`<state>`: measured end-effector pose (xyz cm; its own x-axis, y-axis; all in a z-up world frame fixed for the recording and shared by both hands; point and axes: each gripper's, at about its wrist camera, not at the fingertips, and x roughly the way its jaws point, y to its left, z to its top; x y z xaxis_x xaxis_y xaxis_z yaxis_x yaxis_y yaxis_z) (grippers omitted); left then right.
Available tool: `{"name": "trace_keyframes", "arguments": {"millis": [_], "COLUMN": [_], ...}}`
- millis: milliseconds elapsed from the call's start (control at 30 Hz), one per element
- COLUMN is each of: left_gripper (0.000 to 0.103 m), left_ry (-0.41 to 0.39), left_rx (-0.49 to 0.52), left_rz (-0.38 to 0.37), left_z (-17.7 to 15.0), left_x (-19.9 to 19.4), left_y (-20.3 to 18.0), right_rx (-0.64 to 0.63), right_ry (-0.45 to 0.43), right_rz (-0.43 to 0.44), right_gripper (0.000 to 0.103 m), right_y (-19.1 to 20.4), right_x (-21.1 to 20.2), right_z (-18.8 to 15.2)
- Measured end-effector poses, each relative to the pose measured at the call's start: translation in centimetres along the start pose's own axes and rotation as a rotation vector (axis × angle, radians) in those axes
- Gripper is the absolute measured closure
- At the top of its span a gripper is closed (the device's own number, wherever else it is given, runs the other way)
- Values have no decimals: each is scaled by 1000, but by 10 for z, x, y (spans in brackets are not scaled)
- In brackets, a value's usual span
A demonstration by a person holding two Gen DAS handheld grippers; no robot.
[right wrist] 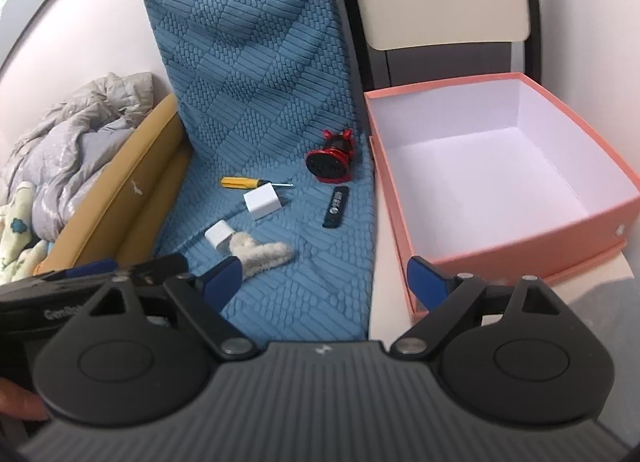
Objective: Organize rigid objects
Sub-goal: 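Move the right tool to the black USB stick while the left tool approaches the fuzzy hair clip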
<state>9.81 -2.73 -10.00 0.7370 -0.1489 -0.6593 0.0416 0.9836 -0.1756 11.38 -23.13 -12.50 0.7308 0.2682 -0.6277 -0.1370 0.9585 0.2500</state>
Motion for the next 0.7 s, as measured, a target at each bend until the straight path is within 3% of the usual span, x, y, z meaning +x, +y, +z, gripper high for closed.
{"name": "trace_keyframes", "arguments": {"millis": [300, 533, 667, 700], "left_gripper": [0, 0, 0, 5], "left_ry": [50, 83, 102, 101], "left_rx": [-10, 32, 21, 10], "left_rz": [9, 10, -1, 9], "left_z": [1, -3, -7, -7], "left_x": [57, 100, 119, 124], "left_y": [17, 22, 28, 31], "right_rx": [-39, -14, -69, -75], "right_ry": [-15, 35, 57, 63], "right_rz": [26, 37, 50, 51], "right_gripper": [12, 13, 31, 31], "right_y": [5, 7, 16, 16], "right_x": [51, 99, 120, 127], "right_z": [15, 22, 26, 28]}}
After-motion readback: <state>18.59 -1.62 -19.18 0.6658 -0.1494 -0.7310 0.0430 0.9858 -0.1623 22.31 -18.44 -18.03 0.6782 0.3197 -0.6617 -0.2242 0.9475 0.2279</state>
